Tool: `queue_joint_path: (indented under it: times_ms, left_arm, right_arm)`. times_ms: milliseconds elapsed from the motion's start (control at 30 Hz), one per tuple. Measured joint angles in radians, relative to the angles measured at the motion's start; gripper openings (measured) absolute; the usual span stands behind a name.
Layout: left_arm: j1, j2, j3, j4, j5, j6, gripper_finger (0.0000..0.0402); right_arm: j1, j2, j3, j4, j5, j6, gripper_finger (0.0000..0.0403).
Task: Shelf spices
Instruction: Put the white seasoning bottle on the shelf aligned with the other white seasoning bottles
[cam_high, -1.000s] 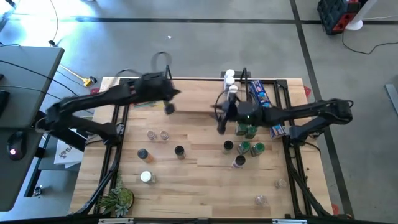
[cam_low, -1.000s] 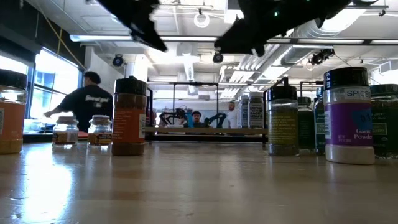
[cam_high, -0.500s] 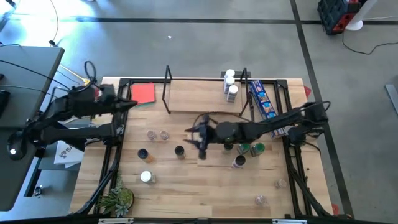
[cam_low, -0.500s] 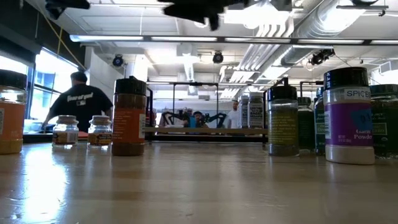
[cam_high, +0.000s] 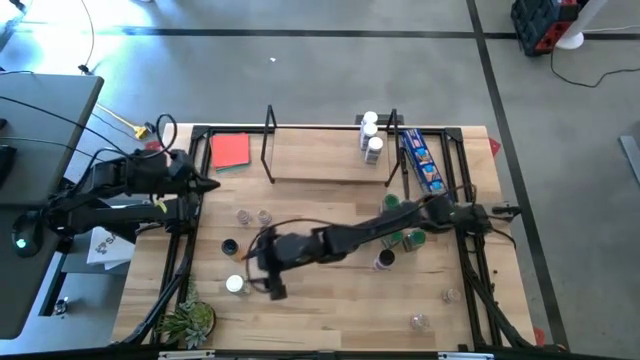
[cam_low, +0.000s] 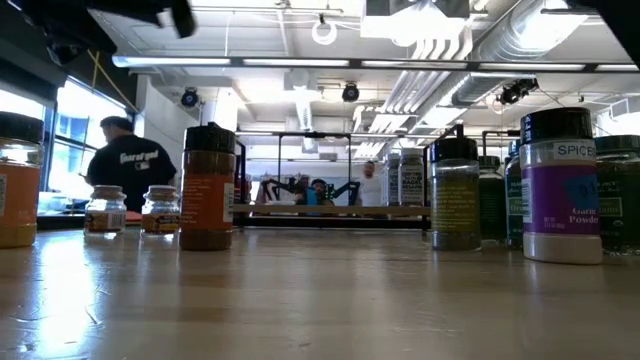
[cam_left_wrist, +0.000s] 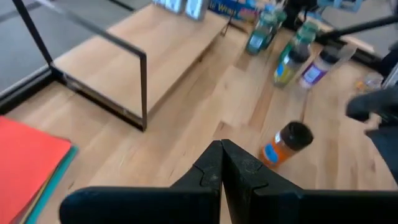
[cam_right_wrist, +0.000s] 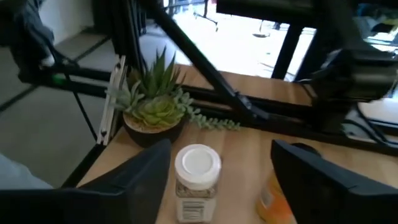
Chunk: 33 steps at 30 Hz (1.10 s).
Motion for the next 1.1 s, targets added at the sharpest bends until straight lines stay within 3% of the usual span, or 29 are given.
queue_joint_path:
  times_ms: [233, 433, 867, 1100]
  left_arm:
    - [0.000, -0.005, 0.000, 0.000, -0.037, 0.005, 0.0000]
    - [0.000, -0.005, 0.000, 0.000, -0.068, 0.021, 0.0000]
    - [0.000, -0.005, 0.000, 0.050, -0.082, 0.026, 0.0000]
    - [0.000, -0.005, 0.000, 0.064, -0.084, 0.021, 0.0000]
  right_arm:
    - [-0.001, 0.213, 0.314, -0.152, -0.011, 0.045, 0.0305]
    - [0.000, 0.238, 0.247, -0.070, -0.020, 0.141, 0.0306]
    - [-0.023, 0.303, 0.233, 0.033, -0.183, 0.188, 0.0304]
    - [-0.032, 0.299, 0.234, 0.048, -0.183, 0.174, 0.0304]
